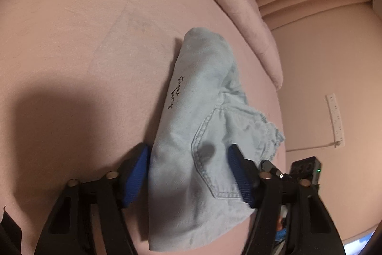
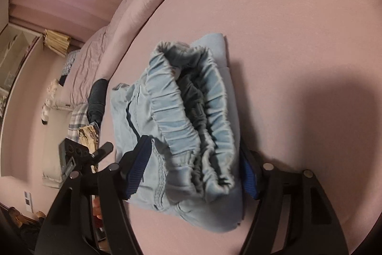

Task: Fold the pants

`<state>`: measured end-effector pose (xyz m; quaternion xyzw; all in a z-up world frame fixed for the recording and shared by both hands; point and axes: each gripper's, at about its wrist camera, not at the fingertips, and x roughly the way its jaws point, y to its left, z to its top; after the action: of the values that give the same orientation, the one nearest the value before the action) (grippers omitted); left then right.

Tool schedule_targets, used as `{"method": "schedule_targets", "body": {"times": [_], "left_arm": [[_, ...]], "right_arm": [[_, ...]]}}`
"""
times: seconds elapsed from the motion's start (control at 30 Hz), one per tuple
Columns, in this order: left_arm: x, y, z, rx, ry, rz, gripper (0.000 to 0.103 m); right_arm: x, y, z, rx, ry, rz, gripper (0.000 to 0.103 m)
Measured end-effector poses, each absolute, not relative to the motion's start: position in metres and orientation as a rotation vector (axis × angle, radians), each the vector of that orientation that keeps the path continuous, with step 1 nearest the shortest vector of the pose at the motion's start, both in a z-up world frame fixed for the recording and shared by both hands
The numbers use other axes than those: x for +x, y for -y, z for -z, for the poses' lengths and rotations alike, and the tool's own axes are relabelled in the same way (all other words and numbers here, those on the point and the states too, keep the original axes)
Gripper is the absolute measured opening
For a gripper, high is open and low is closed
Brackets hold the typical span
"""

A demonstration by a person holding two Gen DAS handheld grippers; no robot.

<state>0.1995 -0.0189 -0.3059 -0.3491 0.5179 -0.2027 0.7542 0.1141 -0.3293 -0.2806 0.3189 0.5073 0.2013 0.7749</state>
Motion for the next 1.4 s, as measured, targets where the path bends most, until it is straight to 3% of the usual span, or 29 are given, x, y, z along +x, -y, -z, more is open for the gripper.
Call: {"method": "schedule_targets", "body": {"times": [0.13,0.37,0.43,0.93,1.27,1.33,1.37,1.4], "left_arm": [[0.199,0.025,0.307,-0.698,-1.137,0.423,0.038],[0.190,0.028,0.295,-0.656,-1.069,0.439,0.013],[0.188,0.028,0.288,-0.643,-1.045,0.448,0.012],[0.226,-0.036,0.228,-0.553,-0.853,0.337,0.012],[0.280,-0.077,0.257,-0.537,-0.890,0.203,0.012],[0.287,-0.080,0.279,-0.526,-0.950,0.141,0.012],[0.289,-0.081,0.288,-0.518,-0.971,0.117,0.020],[0.289,-0.084,0.298,-0.521,-0.987,0.101,0.036]], "right_arm": [[0.116,0.327,0.281,0.645,-1.096,-0.422,0.046],[0.111,0.315,0.271,0.583,-1.041,-0.419,0.035],[0.106,0.308,0.258,0.555,-1.001,-0.431,0.033],[0.168,0.215,0.191,0.380,-0.831,-0.607,0.033],[0.242,0.151,0.211,0.328,-0.835,-0.637,0.034],[0.255,0.145,0.231,0.334,-0.887,-0.621,0.039],[0.260,0.142,0.239,0.333,-0.915,-0.606,0.040],[0.267,0.141,0.256,0.326,-0.976,-0.571,0.043]]}}
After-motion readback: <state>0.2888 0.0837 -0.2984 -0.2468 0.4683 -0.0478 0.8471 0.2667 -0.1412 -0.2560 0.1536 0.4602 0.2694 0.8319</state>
